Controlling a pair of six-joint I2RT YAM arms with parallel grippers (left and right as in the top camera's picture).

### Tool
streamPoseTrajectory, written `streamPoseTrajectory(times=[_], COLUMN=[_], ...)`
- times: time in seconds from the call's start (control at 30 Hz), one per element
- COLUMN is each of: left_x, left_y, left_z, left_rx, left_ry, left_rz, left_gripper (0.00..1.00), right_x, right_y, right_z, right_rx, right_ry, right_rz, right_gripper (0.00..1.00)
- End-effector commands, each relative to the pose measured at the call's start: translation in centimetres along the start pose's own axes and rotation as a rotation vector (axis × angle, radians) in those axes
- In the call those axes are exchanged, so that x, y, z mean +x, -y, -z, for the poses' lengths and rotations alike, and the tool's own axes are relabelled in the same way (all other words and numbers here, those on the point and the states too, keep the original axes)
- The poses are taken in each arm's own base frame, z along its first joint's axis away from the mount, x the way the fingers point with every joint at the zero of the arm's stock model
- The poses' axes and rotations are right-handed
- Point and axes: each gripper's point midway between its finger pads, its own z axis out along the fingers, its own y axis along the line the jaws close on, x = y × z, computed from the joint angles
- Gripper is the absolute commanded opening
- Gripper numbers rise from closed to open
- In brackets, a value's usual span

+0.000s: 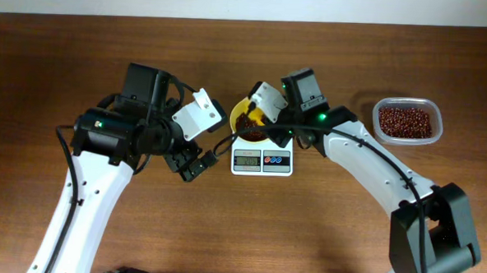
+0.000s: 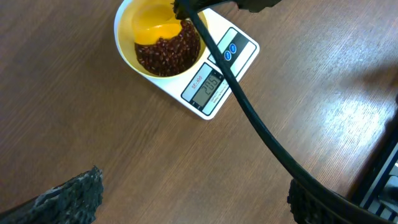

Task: Scoop item into bowl and weigh 50g on scale
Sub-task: 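Hold the scoop tipped over the bowl, shaking out remaining beans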

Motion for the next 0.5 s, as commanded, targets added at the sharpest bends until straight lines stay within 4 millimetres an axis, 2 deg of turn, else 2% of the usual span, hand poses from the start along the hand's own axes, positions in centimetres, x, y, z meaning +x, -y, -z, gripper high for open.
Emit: streamPoseTrajectory(times=[0.0, 0.13, 0.47], left_x=[0.0, 0.0, 0.0], left_y=[0.1, 0.1, 0.1], left_z=[0.1, 0.1, 0.1], left_rx=[-0.001, -0.001, -0.001], left_ry=[0.002, 0.002, 0.002], left_rz=[-0.010, -0.010, -0.010], left_gripper=[0.99, 0.99, 0.99], right_x=[-0.7, -0.4, -1.6], right_y=[0.1, 1.2, 0.0], right_z=[0.8, 1.4, 3.4], right_rx=[-0.092, -0.117, -0.334], right_ry=[0.065, 0.088, 0.202], right_rz=[-0.091, -0.179, -0.308], right_gripper=[0.04, 0.04, 0.04])
